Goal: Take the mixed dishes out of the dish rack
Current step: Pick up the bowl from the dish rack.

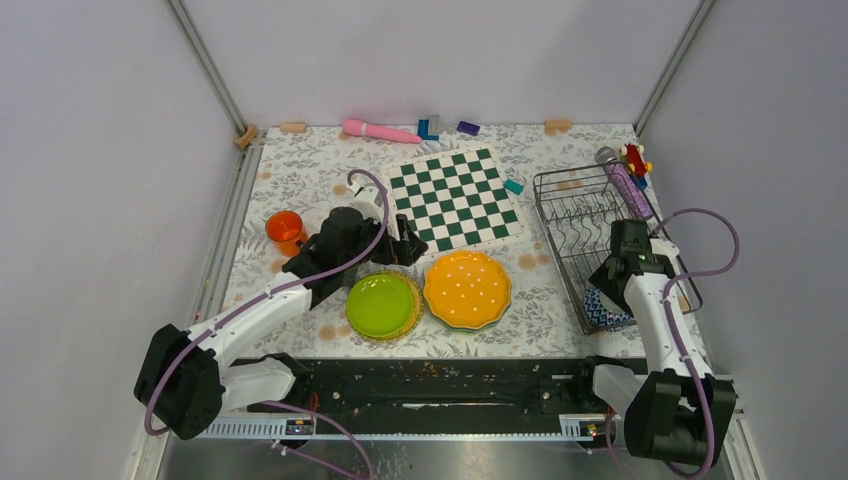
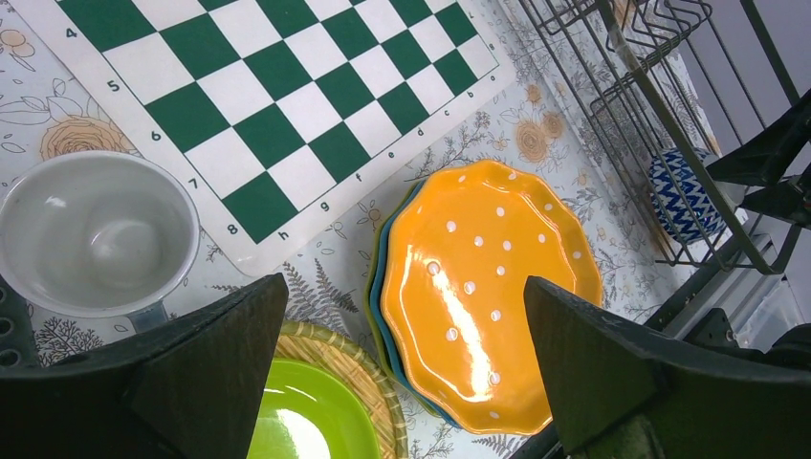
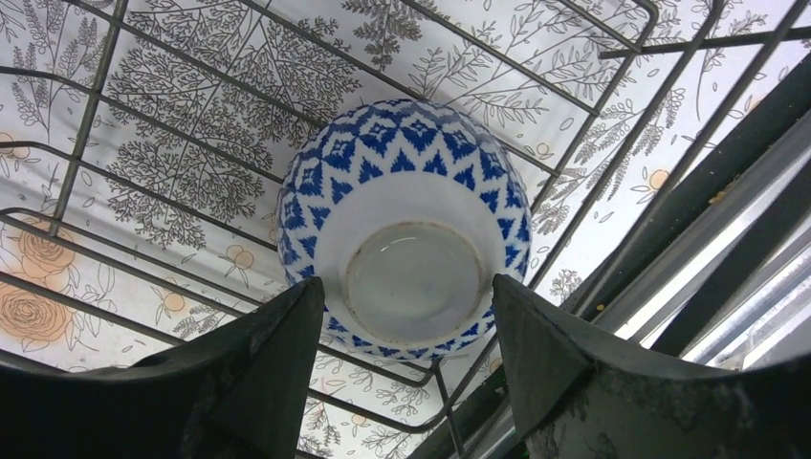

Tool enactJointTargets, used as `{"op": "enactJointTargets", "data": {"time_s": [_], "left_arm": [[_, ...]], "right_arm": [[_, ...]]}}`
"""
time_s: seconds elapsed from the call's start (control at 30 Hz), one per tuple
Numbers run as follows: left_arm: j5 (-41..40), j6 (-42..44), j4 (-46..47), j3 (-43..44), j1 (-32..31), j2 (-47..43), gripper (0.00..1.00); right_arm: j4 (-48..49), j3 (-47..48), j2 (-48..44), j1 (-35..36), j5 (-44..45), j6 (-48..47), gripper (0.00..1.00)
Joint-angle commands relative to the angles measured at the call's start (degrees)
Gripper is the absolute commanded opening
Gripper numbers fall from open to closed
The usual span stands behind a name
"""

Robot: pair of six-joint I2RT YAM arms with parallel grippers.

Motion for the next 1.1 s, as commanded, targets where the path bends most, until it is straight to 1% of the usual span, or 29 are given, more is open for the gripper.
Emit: {"op": "enactJointTargets", "data": {"time_s": [0.0, 0.07, 0.13, 0.37, 0.63, 0.77, 0.87, 1.07], "left_arm": [[-1.2, 0.9, 2.3, 0.4, 0.2, -0.2, 0.99], [-1.5, 1.0, 2.3, 0.4, 0.1, -0.1, 0.99], [-1.6, 1.0, 2.3, 0.4, 0.2, 0.0, 0.99], [-1.6, 0.8, 2.4, 0.5, 0.1, 0.2, 0.99], [-1.5, 0.8, 2.4, 0.5, 0.1, 0.3, 0.99], [-1.5, 0.7, 2.4, 0.5, 0.0, 0.0, 0.99], [-1.6, 0.6, 2.4, 0.4, 0.1, -0.1, 0.99], [-1.5, 0.3, 2.4, 0.4, 0.0, -0.2, 0.99]], "right_arm": [[1.9, 0.0, 2.1, -0.2, 0.4, 0.5, 0.71], [2.2, 0.3, 3.1, -0.2, 0.4, 0.4, 0.71], [2.4, 0.3, 3.8, -0.2, 0.4, 0.4, 0.67], [4.9, -0.6, 4.3, -0.2, -0.3, 1.0, 0.43], [6.5, -0.8, 4.1, -0.2, -2.7, 0.6, 0.24], [6.5, -0.5, 1.5, -0.2, -3.3, 0.4, 0.14], [6.0, -0.2, -1.9, -0.2, -3.0, 0.4, 0.09], [4.4, 0.1, -8.1, -0.2, -1.4, 0.0, 0.01]]}}
